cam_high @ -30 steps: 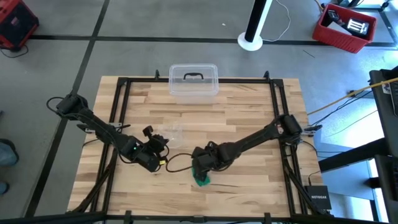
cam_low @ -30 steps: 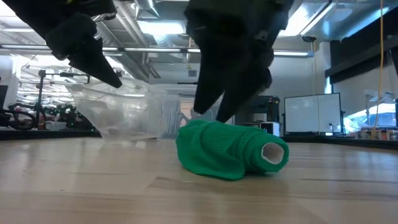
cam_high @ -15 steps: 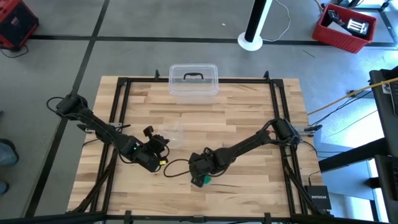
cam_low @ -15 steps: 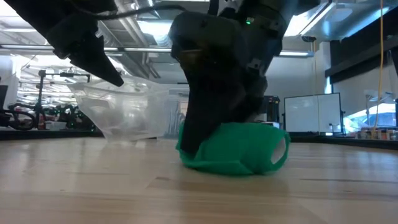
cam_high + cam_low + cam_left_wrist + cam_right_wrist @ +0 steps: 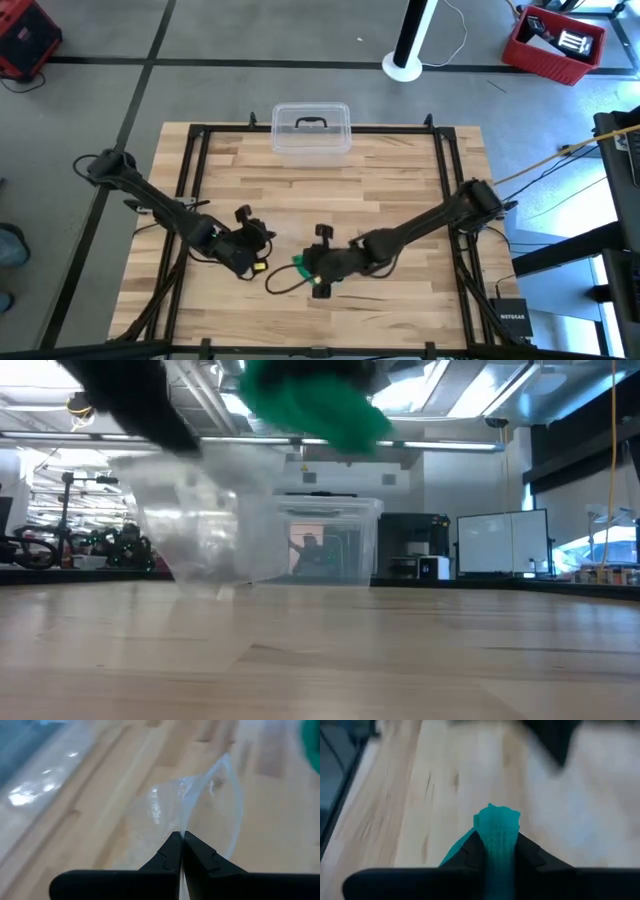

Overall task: Roll bandage
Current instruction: Put the rolled green bandage into the transparent zip bag

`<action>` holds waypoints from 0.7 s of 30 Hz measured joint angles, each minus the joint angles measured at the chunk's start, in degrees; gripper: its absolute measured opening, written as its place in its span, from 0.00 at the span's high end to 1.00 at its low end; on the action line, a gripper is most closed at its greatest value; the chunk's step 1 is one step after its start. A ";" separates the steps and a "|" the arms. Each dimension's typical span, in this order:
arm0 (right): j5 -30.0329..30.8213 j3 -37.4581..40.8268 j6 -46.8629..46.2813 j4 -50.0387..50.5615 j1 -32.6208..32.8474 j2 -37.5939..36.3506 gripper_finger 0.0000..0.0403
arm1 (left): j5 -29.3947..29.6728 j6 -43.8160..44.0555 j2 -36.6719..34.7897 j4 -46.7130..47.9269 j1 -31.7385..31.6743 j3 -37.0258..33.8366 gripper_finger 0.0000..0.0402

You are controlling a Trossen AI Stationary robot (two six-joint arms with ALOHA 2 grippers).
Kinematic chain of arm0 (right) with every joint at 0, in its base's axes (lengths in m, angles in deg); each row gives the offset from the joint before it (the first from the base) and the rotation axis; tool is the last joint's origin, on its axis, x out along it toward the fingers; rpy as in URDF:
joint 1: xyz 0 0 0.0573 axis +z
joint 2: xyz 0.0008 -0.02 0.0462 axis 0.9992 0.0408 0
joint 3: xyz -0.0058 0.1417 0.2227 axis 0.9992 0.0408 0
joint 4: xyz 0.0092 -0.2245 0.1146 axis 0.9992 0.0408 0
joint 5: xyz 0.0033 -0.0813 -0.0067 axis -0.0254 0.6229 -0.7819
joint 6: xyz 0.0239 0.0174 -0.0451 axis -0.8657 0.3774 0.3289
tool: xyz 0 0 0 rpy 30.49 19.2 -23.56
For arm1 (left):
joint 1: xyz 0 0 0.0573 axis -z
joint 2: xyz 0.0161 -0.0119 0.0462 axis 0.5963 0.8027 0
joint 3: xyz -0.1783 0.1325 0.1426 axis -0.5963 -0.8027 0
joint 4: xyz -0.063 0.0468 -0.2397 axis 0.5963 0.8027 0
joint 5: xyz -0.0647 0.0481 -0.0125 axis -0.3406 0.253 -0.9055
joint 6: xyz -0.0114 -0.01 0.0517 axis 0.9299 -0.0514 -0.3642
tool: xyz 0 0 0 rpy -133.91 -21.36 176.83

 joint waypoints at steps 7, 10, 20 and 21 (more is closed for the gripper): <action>4.77 0.00 23.02 -21.83 -0.59 -2.26 0.86 | -9.27 -3.59 -3.53 -0.19 0.05 5.54 1.00; 5.27 -0.06 28.92 -29.98 -1.05 -1.98 0.86 | -10.60 -3.34 -4.56 -0.12 0.32 6.42 1.00; 6.08 -0.04 37.61 -40.73 -1.81 -1.51 0.86 | -10.53 -3.63 -4.99 -1.35 0.69 6.65 1.00; 6.21 -0.04 37.57 -40.55 -2.33 -1.41 0.86 | -10.53 -3.95 -4.94 -1.86 0.69 6.65 1.00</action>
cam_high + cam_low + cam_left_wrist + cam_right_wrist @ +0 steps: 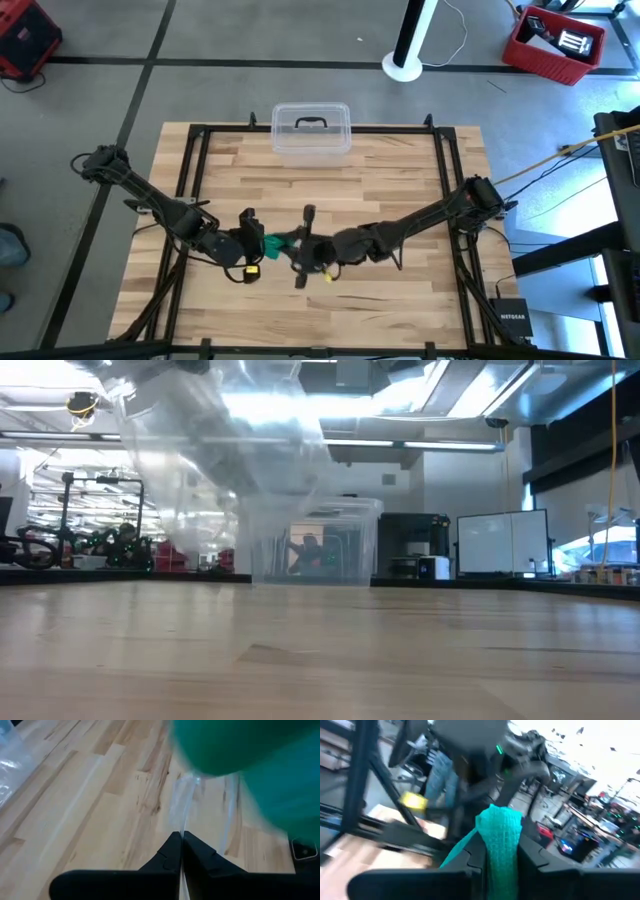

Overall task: Roll bandage
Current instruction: Put the rolled green bandage into the transparent zip bag

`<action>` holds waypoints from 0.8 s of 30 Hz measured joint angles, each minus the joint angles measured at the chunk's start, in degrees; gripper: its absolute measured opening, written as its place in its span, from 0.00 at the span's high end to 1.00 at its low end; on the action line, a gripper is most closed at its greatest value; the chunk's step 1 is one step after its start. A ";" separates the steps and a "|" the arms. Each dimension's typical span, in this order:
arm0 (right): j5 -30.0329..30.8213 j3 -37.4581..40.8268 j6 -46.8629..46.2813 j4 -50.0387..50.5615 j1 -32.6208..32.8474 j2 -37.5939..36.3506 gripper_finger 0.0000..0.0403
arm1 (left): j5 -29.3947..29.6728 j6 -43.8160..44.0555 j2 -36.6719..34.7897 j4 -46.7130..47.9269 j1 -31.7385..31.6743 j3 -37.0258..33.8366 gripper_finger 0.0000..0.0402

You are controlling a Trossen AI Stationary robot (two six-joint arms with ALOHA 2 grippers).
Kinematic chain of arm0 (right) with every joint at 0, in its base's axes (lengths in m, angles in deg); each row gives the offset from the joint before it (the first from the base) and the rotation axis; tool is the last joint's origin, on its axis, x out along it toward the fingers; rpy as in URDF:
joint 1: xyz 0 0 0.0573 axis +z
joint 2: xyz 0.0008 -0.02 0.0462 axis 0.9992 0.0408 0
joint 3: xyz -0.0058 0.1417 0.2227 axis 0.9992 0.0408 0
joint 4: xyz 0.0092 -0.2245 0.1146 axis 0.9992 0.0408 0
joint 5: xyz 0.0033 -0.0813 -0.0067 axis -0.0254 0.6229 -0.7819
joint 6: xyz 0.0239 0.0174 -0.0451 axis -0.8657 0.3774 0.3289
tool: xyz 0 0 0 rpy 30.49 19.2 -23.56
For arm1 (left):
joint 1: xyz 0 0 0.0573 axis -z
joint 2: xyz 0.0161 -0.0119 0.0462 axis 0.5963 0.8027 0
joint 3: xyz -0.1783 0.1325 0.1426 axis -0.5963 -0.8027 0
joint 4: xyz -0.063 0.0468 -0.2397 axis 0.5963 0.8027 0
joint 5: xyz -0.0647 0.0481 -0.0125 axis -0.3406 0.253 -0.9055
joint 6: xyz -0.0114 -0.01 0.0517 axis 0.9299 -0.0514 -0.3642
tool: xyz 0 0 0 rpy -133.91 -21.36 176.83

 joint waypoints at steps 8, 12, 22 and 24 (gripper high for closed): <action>0.53 0.02 -0.83 -0.90 0.04 1.18 0.86 | 0.95 1.18 0.10 0.15 -0.74 -0.07 1.00; 0.85 0.02 -0.89 -0.80 0.26 1.19 0.86 | 1.51 2.10 0.10 0.54 -1.50 -0.07 1.00; 3.90 -0.15 -2.35 -0.55 0.89 3.30 0.86 | 4.11 2.91 0.10 2.65 -1.40 -0.26 1.00; 5.84 -0.12 -2.36 0.50 1.46 3.44 0.86 | 4.98 2.97 0.10 3.00 -1.44 -0.24 1.00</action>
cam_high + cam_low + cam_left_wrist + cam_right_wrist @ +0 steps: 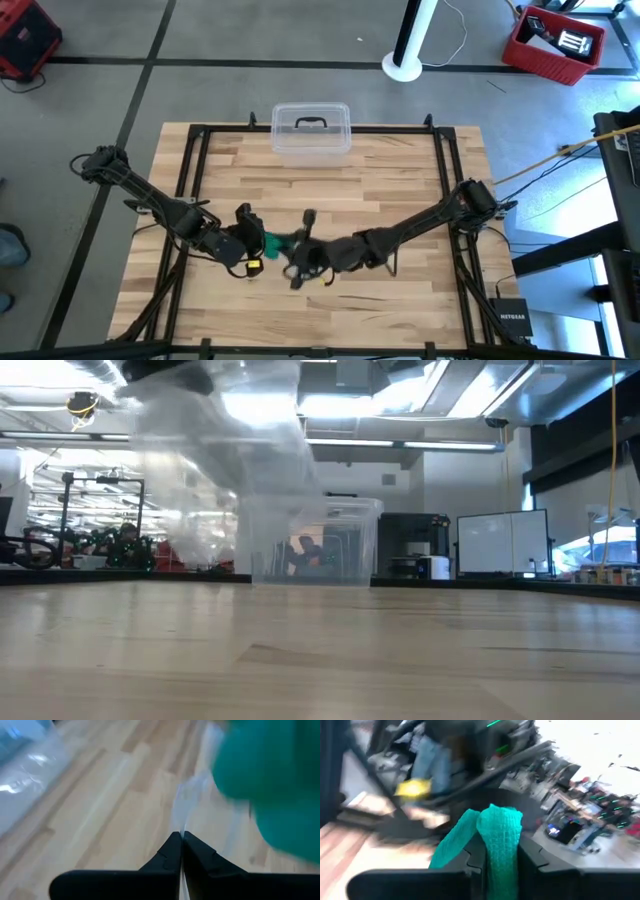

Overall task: Roll bandage
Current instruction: Put the rolled green bandage into the transparent zip bag

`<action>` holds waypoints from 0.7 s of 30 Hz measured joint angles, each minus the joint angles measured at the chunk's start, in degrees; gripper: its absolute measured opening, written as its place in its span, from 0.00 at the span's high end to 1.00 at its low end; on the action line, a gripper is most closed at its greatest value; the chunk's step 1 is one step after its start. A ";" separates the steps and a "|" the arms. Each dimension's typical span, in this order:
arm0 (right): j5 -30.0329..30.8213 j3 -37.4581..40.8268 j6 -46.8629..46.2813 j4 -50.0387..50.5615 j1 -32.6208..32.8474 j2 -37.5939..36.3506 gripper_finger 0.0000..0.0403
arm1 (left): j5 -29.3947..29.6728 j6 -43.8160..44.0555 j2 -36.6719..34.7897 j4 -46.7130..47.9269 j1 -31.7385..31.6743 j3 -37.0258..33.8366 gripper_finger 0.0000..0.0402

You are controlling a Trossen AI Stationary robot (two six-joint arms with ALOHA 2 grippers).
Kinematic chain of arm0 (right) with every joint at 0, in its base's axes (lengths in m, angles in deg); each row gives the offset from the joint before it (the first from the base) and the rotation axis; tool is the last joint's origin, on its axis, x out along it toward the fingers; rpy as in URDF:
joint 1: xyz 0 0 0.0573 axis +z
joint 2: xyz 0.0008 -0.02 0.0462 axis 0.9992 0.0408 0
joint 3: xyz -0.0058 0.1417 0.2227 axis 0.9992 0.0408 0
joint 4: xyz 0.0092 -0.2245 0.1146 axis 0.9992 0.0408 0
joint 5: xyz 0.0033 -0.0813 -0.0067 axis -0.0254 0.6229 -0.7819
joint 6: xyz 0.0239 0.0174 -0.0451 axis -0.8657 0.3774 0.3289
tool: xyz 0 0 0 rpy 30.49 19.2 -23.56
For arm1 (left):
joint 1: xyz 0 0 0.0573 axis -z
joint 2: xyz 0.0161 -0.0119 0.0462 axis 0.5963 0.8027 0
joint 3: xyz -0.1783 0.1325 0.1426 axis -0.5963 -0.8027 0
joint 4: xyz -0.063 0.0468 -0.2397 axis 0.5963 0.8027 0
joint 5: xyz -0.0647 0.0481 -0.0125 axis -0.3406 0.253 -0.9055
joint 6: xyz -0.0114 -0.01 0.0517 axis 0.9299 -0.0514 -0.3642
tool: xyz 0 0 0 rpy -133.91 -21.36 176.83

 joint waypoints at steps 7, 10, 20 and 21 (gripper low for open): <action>4.97 0.03 -2.42 -1.87 0.69 -0.66 0.86 | 2.78 -8.28 -0.15 -5.69 2.17 0.31 1.00; 5.61 0.19 -0.39 -2.43 0.26 -0.47 0.86 | 2.80 -8.79 -0.16 -6.21 2.69 0.31 1.00; -4.12 0.16 16.83 -13.22 0.35 -0.56 0.86 | 2.43 -8.04 -0.13 -6.80 3.78 0.26 1.00; -4.54 0.16 16.76 -13.08 0.27 -0.56 0.86 | 2.43 -8.08 -0.13 -7.39 3.78 0.26 1.00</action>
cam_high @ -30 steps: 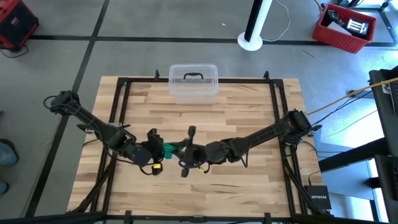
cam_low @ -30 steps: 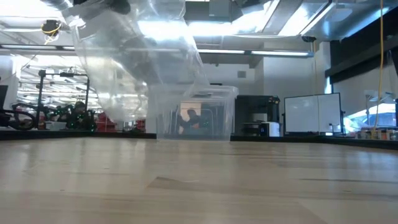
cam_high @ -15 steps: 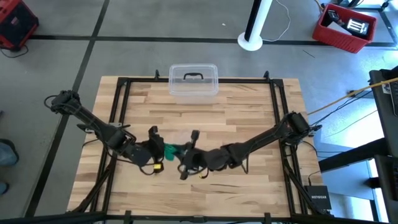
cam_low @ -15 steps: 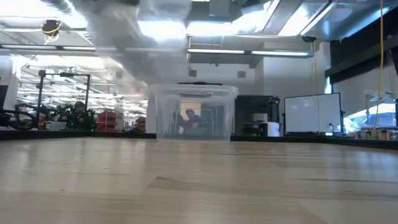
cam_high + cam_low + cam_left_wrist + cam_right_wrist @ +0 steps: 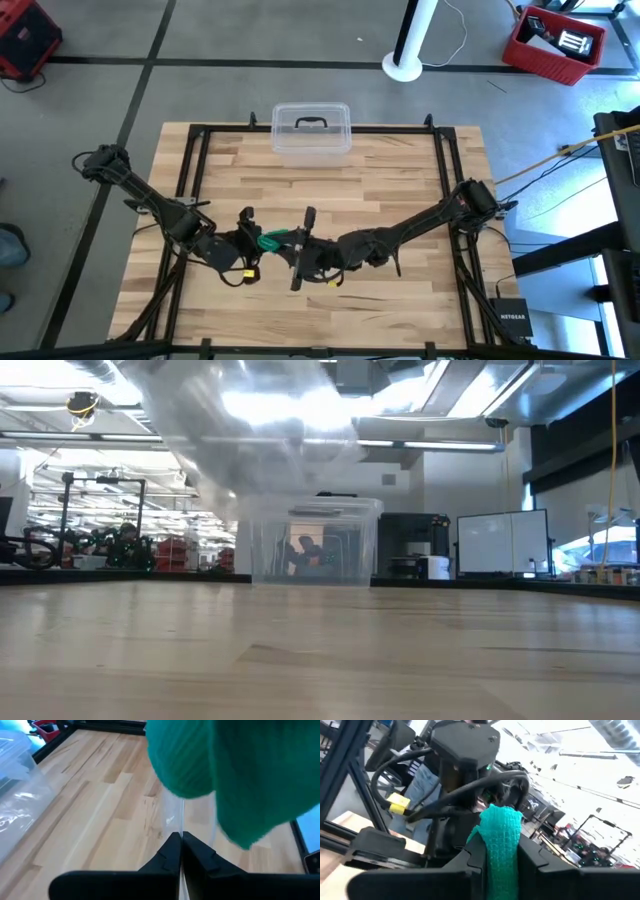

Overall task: Roll bandage
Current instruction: Put the rolled green bandage into the transparent zip bag

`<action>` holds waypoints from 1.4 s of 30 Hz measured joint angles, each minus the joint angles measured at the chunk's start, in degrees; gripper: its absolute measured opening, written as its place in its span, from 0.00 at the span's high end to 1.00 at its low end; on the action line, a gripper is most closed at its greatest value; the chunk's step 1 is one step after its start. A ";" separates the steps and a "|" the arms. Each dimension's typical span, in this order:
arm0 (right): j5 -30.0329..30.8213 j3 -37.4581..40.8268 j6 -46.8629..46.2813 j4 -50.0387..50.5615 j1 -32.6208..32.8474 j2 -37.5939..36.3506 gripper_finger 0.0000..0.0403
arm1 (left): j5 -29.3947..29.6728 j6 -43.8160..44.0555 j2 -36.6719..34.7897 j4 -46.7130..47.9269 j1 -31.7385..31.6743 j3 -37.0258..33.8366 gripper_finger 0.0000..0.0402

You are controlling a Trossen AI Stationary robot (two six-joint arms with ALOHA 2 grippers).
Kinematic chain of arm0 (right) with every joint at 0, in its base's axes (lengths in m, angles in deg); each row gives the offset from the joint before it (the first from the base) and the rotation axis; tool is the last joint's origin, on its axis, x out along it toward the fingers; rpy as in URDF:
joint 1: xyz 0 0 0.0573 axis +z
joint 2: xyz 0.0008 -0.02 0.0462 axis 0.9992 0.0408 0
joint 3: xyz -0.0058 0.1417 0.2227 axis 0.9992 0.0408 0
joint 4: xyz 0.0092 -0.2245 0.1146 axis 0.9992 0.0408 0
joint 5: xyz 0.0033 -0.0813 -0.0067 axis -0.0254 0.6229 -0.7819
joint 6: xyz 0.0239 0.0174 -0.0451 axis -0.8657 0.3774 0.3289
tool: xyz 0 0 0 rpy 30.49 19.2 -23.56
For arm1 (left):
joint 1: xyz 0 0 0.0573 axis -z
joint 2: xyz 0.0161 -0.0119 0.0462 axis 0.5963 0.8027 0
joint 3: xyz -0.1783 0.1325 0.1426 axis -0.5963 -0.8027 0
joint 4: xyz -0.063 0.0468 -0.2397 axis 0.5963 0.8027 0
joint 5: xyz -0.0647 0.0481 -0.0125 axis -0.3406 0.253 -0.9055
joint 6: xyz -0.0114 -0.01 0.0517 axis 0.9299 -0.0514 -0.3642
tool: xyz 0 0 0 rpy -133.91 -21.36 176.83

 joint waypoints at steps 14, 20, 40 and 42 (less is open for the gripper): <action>3.14 -0.02 -6.75 10.52 0.83 0.26 0.86 | 0.37 0.39 0.04 -4.01 -1.40 -0.09 1.00; 3.69 -0.07 -6.41 11.62 1.31 0.17 0.86 | 0.62 0.24 0.04 -4.43 -1.38 -0.20 1.00; 7.71 0.09 1.07 19.22 2.39 1.07 0.86 | 1.18 0.33 -0.09 -11.24 -1.33 0.02 1.00; 8.67 0.09 5.31 18.57 2.88 1.07 0.86 | 0.48 0.38 -0.09 -11.50 -1.07 0.02 1.00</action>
